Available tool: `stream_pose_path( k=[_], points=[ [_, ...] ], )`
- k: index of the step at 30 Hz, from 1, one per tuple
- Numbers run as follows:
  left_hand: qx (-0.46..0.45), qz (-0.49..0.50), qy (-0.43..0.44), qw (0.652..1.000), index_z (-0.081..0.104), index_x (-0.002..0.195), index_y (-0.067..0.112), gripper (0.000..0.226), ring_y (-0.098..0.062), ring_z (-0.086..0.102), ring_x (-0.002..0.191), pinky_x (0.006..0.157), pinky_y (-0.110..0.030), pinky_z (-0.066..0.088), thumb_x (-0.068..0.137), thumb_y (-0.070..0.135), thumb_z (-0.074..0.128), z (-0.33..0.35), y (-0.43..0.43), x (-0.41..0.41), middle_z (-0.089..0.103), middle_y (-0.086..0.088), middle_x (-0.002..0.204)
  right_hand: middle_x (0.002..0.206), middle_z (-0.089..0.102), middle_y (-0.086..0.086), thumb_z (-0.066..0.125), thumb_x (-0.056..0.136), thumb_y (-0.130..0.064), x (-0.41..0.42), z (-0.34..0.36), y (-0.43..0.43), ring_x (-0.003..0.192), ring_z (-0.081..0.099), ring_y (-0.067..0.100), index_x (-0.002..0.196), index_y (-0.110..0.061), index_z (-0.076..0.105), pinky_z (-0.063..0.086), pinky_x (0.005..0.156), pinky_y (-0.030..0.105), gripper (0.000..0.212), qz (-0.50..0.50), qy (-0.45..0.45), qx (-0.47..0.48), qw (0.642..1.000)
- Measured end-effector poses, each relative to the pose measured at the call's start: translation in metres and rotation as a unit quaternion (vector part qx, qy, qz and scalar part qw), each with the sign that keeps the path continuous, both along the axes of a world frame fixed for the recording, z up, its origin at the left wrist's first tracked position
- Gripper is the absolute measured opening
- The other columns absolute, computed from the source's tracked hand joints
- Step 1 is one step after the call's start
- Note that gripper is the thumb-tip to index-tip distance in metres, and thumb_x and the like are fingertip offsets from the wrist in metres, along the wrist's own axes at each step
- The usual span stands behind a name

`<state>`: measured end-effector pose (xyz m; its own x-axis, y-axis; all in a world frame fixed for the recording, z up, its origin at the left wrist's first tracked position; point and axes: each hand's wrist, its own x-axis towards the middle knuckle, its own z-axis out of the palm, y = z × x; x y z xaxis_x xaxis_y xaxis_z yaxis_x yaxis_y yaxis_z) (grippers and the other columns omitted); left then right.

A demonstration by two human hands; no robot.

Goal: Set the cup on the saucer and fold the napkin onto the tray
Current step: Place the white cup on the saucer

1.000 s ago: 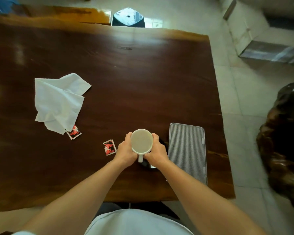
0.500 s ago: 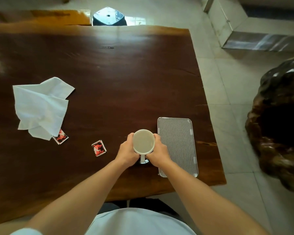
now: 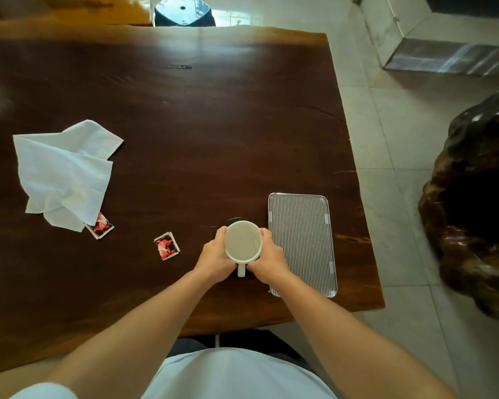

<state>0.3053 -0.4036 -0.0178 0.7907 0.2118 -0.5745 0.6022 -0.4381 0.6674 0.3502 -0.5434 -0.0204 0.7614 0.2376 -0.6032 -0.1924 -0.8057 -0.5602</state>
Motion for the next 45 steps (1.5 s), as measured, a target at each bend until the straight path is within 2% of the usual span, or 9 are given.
stream_pose_path(
  k=[3, 13, 17, 19, 23, 27, 34, 39, 45],
  points=[
    [0.0, 0.0, 0.006, 1.0, 0.04, 0.136, 0.025, 0.069, -0.013, 0.055, 0.104, 0.082, -0.029, 0.048, 0.081, 0.013, 0.079, -0.003, 0.001, 0.002, 0.061, -0.003, 0.126, 0.114, 0.061, 0.003, 0.076, 0.079, -0.026, 0.001, -0.003, 0.002, 0.102, 0.062, 0.021, 0.14, -0.031, 0.031, 0.059, 0.085, 0.044, 0.077, -0.004, 0.003, -0.001, 1.0],
    [0.003, -0.003, 0.015, 1.0, 0.039, 0.139, 0.024, 0.07, -0.012, 0.054, 0.105, 0.081, -0.028, 0.045, 0.082, 0.012, 0.079, -0.009, 0.003, 0.005, 0.06, -0.002, 0.126, 0.114, 0.061, 0.008, 0.069, 0.083, -0.02, 0.008, -0.012, 0.002, 0.1, 0.062, 0.025, 0.136, -0.028, 0.033, 0.057, 0.084, 0.046, 0.064, 0.001, 0.017, -0.009, 1.0],
    [0.003, -0.002, 0.021, 1.0, 0.037, 0.141, 0.024, 0.074, -0.009, 0.052, 0.106, 0.084, -0.027, 0.045, 0.081, 0.01, 0.08, -0.012, 0.004, 0.004, 0.06, -0.003, 0.129, 0.115, 0.059, 0.006, 0.069, 0.085, -0.018, 0.008, -0.016, 0.001, 0.097, 0.059, 0.021, 0.138, -0.028, 0.033, 0.051, 0.075, 0.035, 0.065, 0.001, 0.024, -0.008, 1.0],
    [0.005, 0.002, 0.02, 1.0, 0.038, 0.14, 0.024, 0.074, -0.01, 0.054, 0.108, 0.085, -0.027, 0.046, 0.081, 0.01, 0.08, -0.013, 0.003, 0.004, 0.06, -0.003, 0.129, 0.114, 0.059, 0.005, 0.069, 0.086, -0.017, 0.008, -0.017, 0.001, 0.096, 0.059, 0.02, 0.138, -0.029, 0.033, 0.05, 0.074, 0.034, 0.064, 0.003, 0.026, -0.008, 1.0],
    [0.009, 0.008, 0.017, 1.0, 0.038, 0.141, 0.025, 0.074, -0.018, 0.058, 0.117, 0.087, -0.028, 0.047, 0.082, 0.008, 0.079, -0.015, 0.003, 0.004, 0.06, -0.003, 0.129, 0.114, 0.059, 0.005, 0.068, 0.085, -0.012, 0.008, -0.017, 0.002, 0.097, 0.06, 0.021, 0.139, -0.03, 0.031, 0.055, 0.081, 0.039, 0.068, 0.006, 0.025, -0.015, 1.0],
    [0.01, 0.009, 0.025, 1.0, 0.037, 0.142, 0.026, 0.072, -0.017, 0.057, 0.115, 0.087, -0.029, 0.047, 0.084, 0.002, 0.074, -0.016, 0.002, 0.005, 0.06, -0.005, 0.13, 0.115, 0.058, 0.007, 0.066, 0.086, -0.011, 0.008, -0.017, 0.003, 0.097, 0.059, 0.022, 0.142, -0.03, 0.027, 0.054, 0.078, 0.038, 0.07, 0.008, 0.028, -0.016, 0.999],
    [0.008, 0.01, 0.039, 0.999, 0.03, 0.151, 0.026, 0.082, -0.022, 0.056, 0.122, 0.089, -0.029, 0.045, 0.086, -0.002, 0.07, -0.014, 0.004, 0.002, 0.057, -0.007, 0.136, 0.119, 0.059, 0.008, 0.067, 0.083, -0.011, 0.006, -0.013, 0.003, 0.102, 0.062, 0.024, 0.151, -0.036, 0.016, 0.057, 0.086, 0.043, 0.089, 0.022, 0.037, -0.028, 0.999],
    [0.031, 0.01, 0.068, 0.997, 0.015, 0.16, 0.027, 0.093, -0.028, 0.062, 0.117, 0.094, -0.039, 0.052, 0.087, 0.002, 0.068, -0.013, 0.006, 0.005, 0.056, -0.011, 0.141, 0.13, 0.055, 0.01, 0.066, 0.086, -0.012, 0.009, -0.01, 0.004, 0.115, 0.058, 0.028, 0.158, -0.03, 0.006, 0.055, 0.094, 0.046, 0.095, 0.031, 0.041, -0.042, 0.998],
    [0.034, 0.02, 0.073, 0.997, 0.029, 0.155, 0.021, 0.086, -0.027, 0.063, 0.115, 0.094, -0.04, 0.056, 0.084, 0.001, 0.073, -0.006, 0.012, 0.006, 0.055, -0.01, 0.143, 0.142, 0.043, 0.011, 0.071, 0.088, -0.015, 0.015, -0.003, 0.004, 0.127, 0.05, 0.029, 0.159, -0.026, 0.007, 0.048, 0.099, 0.044, 0.097, 0.033, 0.016, -0.078, 0.996]
  ],
)
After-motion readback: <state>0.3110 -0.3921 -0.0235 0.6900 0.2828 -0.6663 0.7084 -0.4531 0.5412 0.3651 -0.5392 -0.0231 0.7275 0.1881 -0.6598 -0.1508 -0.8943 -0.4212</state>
